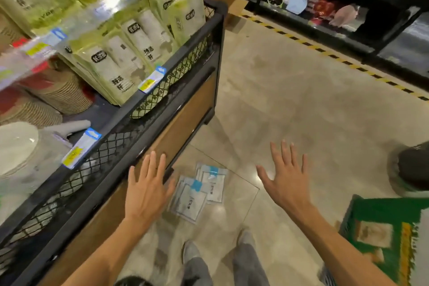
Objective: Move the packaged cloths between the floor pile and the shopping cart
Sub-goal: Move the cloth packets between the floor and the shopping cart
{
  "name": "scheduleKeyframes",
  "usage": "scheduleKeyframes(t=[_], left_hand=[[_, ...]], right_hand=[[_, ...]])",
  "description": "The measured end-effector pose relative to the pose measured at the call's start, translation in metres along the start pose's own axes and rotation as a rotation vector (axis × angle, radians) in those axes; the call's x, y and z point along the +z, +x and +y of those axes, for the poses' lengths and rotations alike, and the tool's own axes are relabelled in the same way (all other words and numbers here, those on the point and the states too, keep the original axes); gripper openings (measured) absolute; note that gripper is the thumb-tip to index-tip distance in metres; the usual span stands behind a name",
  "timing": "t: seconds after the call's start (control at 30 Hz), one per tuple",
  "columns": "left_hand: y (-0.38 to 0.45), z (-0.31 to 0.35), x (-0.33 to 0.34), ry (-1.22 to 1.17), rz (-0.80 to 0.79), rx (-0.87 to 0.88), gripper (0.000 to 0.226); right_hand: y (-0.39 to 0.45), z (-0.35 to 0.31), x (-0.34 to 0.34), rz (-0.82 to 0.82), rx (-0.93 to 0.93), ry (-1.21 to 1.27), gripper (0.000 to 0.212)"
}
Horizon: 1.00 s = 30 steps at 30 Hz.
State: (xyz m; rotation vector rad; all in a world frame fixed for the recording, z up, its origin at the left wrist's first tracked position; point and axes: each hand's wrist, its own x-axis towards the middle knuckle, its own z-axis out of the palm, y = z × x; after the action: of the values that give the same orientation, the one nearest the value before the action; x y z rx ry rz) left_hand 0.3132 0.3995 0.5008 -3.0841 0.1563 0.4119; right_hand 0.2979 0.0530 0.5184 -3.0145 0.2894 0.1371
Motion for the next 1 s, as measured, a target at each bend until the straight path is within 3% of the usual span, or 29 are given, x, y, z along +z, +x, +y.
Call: scheduleKeyframes(t=[0.33, 0.5, 0.6, 0.73, 0.87, 1.0], left_hand=[[0.068, 0.006, 0.281, -0.138, -0.229, -0.211, 0.082], [0.104, -0.007, 0.421, -0.042, -0.2, -0.206, 0.076], [0.12, -0.014, 0.499, 0.0, -0.273, -0.222, 0.079], [0.137, -0.02, 0.593, -0.027, -0.255, -0.144, 0.077], [0.152, -0.028, 0.67, -0.041, -0.222, -0.113, 0.072], [0.161, -0.034, 0.724, -0.073, -0.246, -0.085, 0.091]], right_hand=[[0.081, 0.019, 0.288, -0.2, 0.013, -0.019, 0.083], [0.09, 0.019, 0.435, -0.224, 0.013, -0.016, 0.082], [0.096, 0.021, 0.515, -0.25, 0.004, -0.023, 0.081], [0.101, 0.023, 0.614, -0.275, -0.004, -0.031, 0.081], [0.105, 0.024, 0.698, -0.337, -0.016, -0.025, 0.095], [0.103, 0.019, 0.753, -0.347, 0.011, 0.041, 0.124]])
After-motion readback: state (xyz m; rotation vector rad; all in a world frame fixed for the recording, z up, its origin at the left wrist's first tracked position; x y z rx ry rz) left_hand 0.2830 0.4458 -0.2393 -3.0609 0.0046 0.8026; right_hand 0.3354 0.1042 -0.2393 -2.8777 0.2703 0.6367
